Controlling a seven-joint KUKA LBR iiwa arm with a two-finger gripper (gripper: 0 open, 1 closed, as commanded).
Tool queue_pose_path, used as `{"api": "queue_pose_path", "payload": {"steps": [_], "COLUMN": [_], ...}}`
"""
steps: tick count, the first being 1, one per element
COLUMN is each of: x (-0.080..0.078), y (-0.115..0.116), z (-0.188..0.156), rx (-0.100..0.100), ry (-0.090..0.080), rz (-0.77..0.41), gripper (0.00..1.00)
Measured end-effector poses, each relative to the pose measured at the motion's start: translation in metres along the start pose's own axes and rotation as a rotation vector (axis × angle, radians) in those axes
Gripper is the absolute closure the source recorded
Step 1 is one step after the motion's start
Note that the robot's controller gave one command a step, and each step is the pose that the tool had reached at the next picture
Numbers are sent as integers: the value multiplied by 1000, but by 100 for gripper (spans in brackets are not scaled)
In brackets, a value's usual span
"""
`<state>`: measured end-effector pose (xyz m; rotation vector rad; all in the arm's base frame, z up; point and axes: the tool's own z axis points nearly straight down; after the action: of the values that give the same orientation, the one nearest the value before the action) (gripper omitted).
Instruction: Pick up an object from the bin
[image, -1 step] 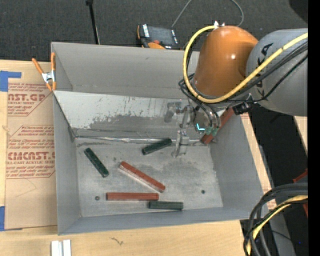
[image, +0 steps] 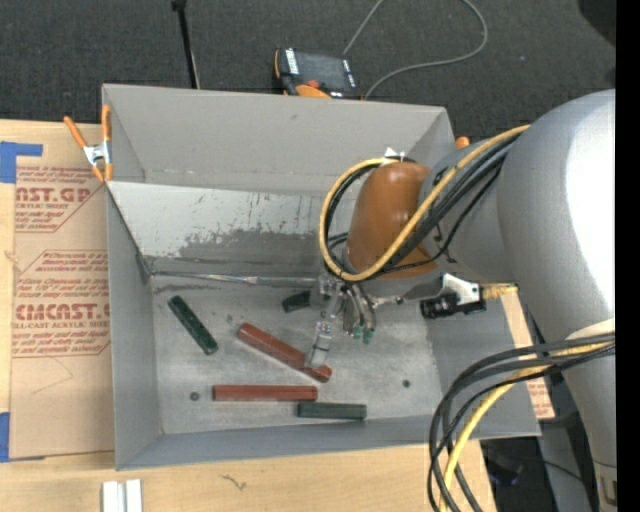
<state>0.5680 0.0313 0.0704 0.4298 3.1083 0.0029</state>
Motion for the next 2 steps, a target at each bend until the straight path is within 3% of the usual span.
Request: {"api": "queue_pose_path", "payload": {"steps": [1,2], "x": [-3,75], "y": [44,91], "z": [-13,1], "rx": [-1,1], "ry": [1,8], "rz": [49,110], "gripper": [0,0]}}
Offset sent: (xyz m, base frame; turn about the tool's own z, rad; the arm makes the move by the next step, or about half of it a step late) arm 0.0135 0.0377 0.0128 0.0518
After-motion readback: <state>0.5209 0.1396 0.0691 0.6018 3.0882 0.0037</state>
